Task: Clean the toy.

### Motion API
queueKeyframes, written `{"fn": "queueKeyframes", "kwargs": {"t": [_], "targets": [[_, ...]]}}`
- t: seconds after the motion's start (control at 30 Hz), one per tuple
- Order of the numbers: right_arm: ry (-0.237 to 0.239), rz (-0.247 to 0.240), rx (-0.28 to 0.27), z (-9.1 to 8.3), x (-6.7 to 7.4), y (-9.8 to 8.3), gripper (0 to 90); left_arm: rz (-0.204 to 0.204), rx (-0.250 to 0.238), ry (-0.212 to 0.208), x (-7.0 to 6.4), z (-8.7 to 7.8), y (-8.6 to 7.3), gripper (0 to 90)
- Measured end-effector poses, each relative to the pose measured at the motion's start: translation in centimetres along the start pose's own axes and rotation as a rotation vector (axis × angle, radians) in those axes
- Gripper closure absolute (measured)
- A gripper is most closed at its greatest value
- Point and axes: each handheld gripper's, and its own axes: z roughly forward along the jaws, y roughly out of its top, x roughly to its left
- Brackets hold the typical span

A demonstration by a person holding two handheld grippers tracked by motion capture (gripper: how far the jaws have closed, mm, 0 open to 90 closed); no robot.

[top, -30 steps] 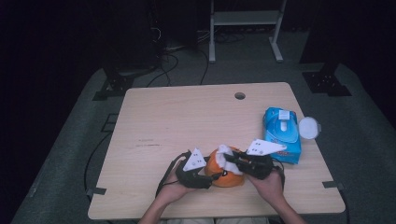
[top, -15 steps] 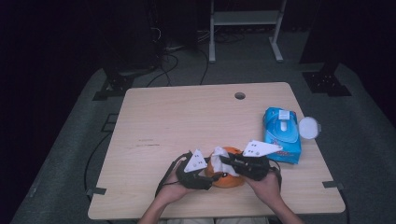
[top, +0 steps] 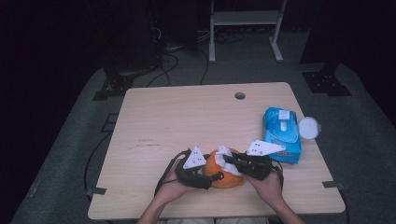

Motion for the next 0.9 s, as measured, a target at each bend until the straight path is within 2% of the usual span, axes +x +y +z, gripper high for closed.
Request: {"fn": "queueKeyframes", "kwargs": {"t": [0.13,0.2,0.27,0.3,0.33,0.37,0.4,0.53,0.57,0.6,0.63,0.7,0.73,0.8,0.83,0.9], "targets": [[-0.048,0.044,0.008,-0.6,-1.5,-0.6,81.4,-0.027,0.007,-0.007,0.6,-0.3,-0.4,29.5],[-0.052,0.065,0.002,-0.7,-1.7,-0.8,81.4,-0.039,-0.014,-0.006,0.6,-0.4,-0.1,23.6],[-0.045,0.045,0.001,-0.5,-1.0,-0.6,81.3,-0.047,-0.053,0.014,0.4,-0.4,0.4,20.6],[-0.045,0.045,0.001,-0.5,-1.0,-0.6,81.3,-0.047,-0.053,0.014,0.4,-0.4,0.4,20.8],[-0.006,0.012,0.001,0.0,0.1,-0.2,81.2,-0.027,-0.034,0.027,0.3,-0.2,0.4,23.0],[-0.01,-0.003,0.007,0.1,0.4,-0.1,81.2,-0.026,-0.03,0.025,0.4,-0.2,0.2,25.4],[-0.014,-0.014,0.011,0.2,0.6,-0.1,81.2,-0.043,-0.029,0.015,0.7,-0.2,0.0,27.8],[-0.035,0.047,0.015,-0.4,-0.9,-0.7,81.2,-0.09,-0.013,0.013,1.6,-0.7,-0.8,30.7],[-0.035,0.047,0.015,-0.4,-0.9,-0.7,81.2,-0.09,-0.013,0.013,1.6,-0.7,-0.8,30.6],[-0.064,0.077,0.014,-0.9,-1.7,-1.2,81.2,-0.098,-0.019,0.006,1.8,-0.8,-0.8,29.5],[-0.065,0.082,0.014,-1.0,-1.7,-1.2,81.3,-0.097,-0.032,0.004,1.8,-0.8,-0.6,27.4],[-0.061,0.071,0.009,-0.9,-1.3,-1.1,81.2,-0.086,-0.067,0.005,1.6,-0.9,-0.1,19.9],[-0.042,0.058,0.005,-0.7,-0.9,-1.0,81.2,-0.081,-0.071,0.004,1.5,-0.8,0.0,19.4],[-0.005,0.036,-0.002,-0.1,0.0,-0.8,81.1,-0.07,-0.056,0.018,1.4,-0.7,0.0,20.7],[-0.003,0.02,0.003,0.0,0.3,-0.7,81.1,-0.064,-0.04,0.022,1.6,-0.5,-0.4,23.9],[-0.016,0.009,0.009,0.0,0.2,-0.6,81.2,-0.093,-0.037,0.013,2.2,-0.7,-0.8,27.0]]}}
